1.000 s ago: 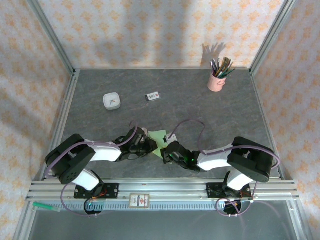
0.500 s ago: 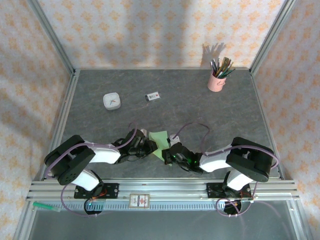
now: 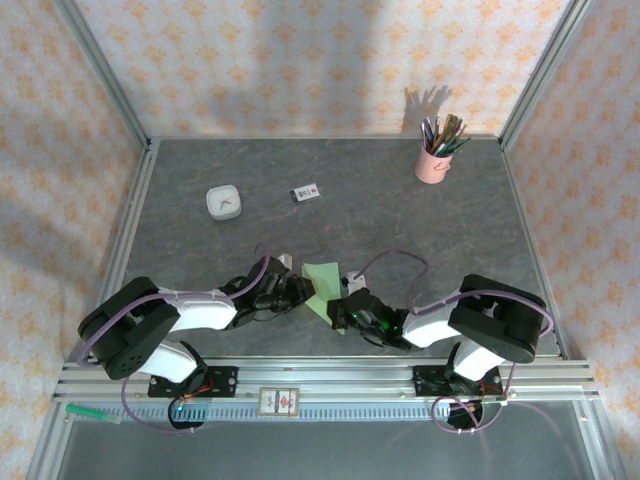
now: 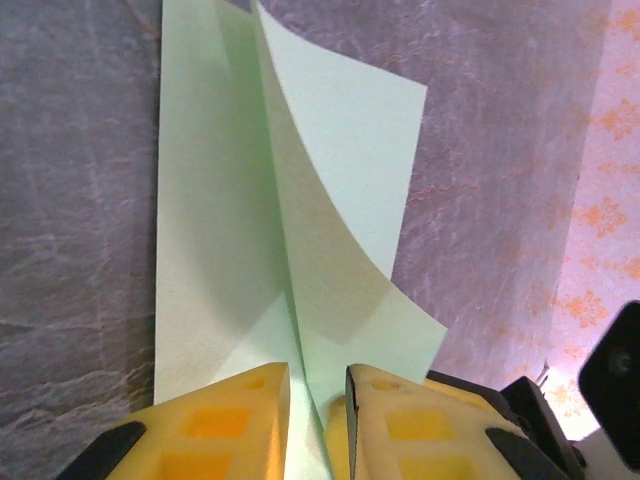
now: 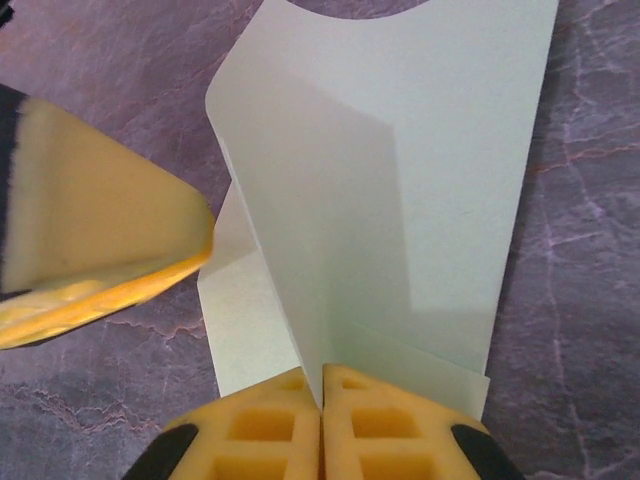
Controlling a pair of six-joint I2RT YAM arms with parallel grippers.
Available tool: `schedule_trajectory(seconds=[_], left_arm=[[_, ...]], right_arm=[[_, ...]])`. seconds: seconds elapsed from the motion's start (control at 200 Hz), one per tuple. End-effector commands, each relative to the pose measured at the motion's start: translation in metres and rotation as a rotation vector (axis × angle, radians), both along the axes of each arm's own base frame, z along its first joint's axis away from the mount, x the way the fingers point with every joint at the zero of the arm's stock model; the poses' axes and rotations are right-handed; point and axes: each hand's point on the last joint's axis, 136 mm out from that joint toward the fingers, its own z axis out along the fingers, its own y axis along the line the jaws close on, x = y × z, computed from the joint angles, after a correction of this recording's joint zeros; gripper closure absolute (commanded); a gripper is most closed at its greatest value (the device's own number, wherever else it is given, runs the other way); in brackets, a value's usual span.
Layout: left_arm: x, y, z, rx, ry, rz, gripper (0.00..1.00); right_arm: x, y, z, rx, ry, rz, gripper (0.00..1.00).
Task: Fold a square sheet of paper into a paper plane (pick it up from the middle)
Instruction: Perform the fourth fold on the wing at the bottom-center of the table.
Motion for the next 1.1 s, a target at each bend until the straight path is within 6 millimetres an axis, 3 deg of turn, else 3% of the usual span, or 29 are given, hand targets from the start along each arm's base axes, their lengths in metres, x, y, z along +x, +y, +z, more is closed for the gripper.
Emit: schedule_trajectory(seconds=[0.0,0.285,0.46,0.691,0.901,1.096], left_arm=[[0.004,-0.002,0.006,0.032,-0.043,-0.023,0.77],[0.015,-0.021,0.003,0.045,-0.038,-0.085,0.84],[0.018,-0.019,0.003,0.045,-0.033,-0.062,0.87],[0.017,0.006,0.009,0.015,-0.046,0.053,0.92],[0.015,0.042,0.005,0.055,-0.041,0.161,0.95],[0.016,0.045,0.006,0.056,-0.042,0.152,0.96]], right_arm=[[-0.002,-0.011,-0.004,0.021,0.019,-0.03,0.92],[-0.003,-0.019,0.002,0.11,0.022,-0.037,0.95],[-0.002,-0.02,0.012,0.186,0.03,-0.032,0.98],[0.004,0.002,0.03,0.243,0.002,0.042,1.0],[0.004,0.022,0.031,0.264,0.013,0.104,1.0],[0.003,0.022,0.021,0.267,0.05,0.089,1.0]])
